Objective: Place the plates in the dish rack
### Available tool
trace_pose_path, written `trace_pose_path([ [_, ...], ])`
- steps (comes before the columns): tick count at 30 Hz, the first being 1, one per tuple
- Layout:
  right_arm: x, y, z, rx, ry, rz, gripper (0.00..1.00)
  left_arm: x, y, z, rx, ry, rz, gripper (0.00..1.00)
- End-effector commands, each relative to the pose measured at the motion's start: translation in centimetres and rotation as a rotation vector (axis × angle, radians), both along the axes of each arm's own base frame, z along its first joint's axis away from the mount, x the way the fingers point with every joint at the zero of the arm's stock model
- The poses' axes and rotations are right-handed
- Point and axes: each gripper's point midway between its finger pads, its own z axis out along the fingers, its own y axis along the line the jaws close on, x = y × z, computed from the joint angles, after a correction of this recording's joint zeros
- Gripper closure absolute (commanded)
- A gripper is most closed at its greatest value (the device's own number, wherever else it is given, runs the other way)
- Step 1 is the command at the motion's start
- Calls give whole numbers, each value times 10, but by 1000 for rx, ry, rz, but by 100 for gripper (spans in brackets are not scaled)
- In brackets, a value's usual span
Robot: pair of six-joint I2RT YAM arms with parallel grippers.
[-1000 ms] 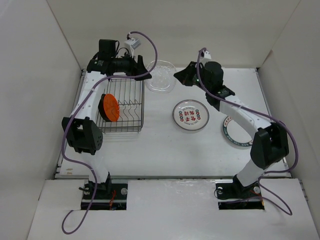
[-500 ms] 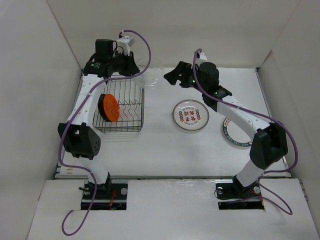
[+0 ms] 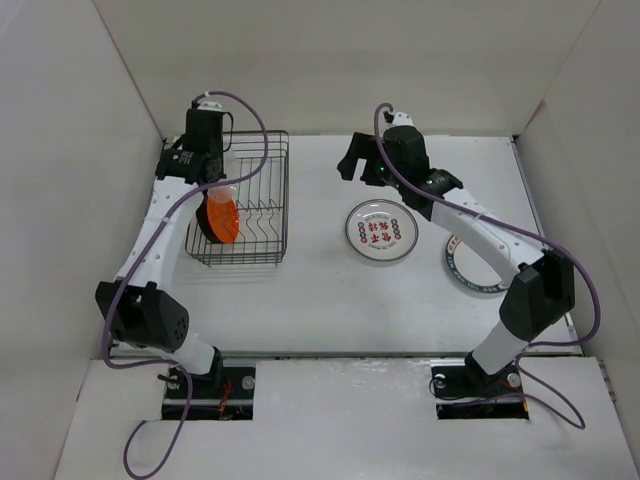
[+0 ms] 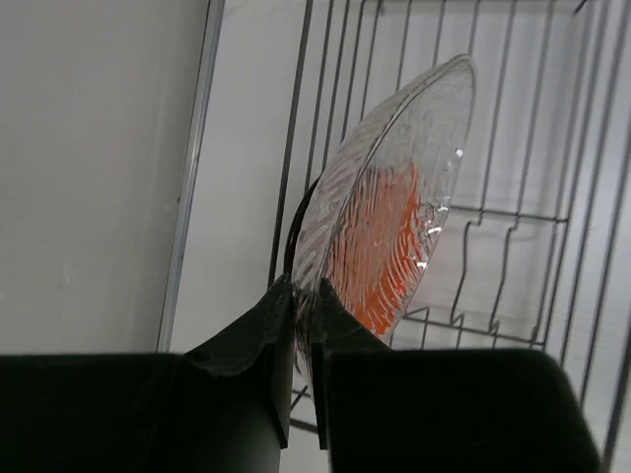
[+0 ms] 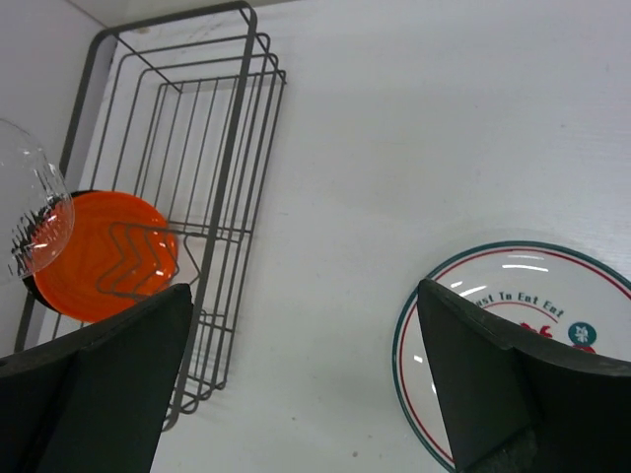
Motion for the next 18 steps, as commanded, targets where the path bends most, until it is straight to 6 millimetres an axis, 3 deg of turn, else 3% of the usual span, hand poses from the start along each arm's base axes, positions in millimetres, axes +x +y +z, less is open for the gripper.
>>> trace_pose_path([
  [1,-13,-9,32,3,-62,-16,0,-20,26,-15,105,48,159,100],
  [8,-19,-13,22,-8,-44,-16,0,-21,23,-17,159,42,209,100],
  [12,-24,-16,29,1,-58,-16,0,-19,20,-27,148,67,209,100],
  [18,-28,-22,22,-4,-45,-16,0,-12,12,-45,135,100,209,100],
])
